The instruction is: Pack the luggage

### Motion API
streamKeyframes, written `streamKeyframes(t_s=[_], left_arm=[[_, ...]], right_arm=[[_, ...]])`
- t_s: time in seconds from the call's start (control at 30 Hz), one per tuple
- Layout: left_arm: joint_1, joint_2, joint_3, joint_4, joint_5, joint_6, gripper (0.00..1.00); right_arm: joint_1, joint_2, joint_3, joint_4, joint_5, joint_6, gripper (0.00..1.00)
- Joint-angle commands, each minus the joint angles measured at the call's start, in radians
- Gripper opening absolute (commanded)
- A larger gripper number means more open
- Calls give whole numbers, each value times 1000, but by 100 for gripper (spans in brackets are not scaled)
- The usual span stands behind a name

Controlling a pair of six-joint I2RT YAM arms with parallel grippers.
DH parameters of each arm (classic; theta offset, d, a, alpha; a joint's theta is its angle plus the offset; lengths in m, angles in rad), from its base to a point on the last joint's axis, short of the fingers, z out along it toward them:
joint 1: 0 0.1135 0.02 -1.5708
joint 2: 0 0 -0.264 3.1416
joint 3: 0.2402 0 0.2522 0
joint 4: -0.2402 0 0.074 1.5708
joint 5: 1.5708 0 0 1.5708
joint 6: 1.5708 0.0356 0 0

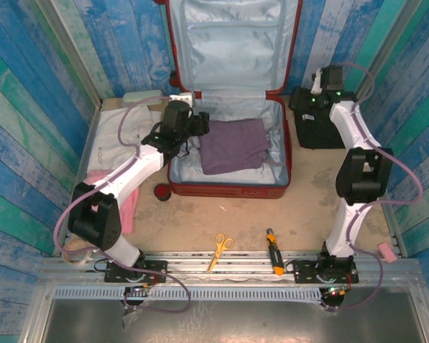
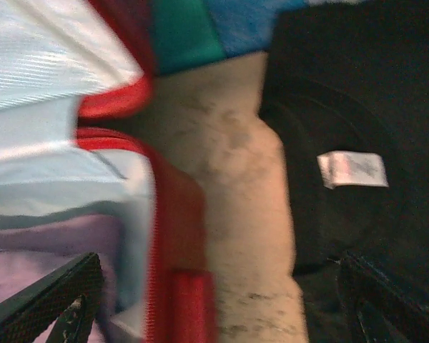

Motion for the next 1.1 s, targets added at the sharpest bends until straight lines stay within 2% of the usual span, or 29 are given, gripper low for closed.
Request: streamKeyframes(t_s=[0.0,0.23,0.43,0.67,0.77,0.9,1.0,1.07], left_arm=[[-32,-20,-38,11,94,-30,73],[-98,-18,-83,73,119,-15,78],[-112,-109,-241,310,175,-42,82],[-121,-76,-210,266,210,-27,83],[-127,-72,-222,278,205,-34,84],[-126,-60,-245,312,224,-41,84],[-126,-45,-245,319,231,-43,86],[-128,-39,-246,325,241,-35,87]], right_arm=[[-88,118,71,-179,90,-65,87],[-90,268,194,-292,94,-126,88],[-71,342,219,-348,114,-164,87],[-39,395,223,-380,202,-207,81],[-36,394,180,-403,282,-219,70],[-36,331,30,-387,367,-192,47],[-36,252,-120,-358,388,-145,27],[-39,192,-221,-341,355,-106,19]])
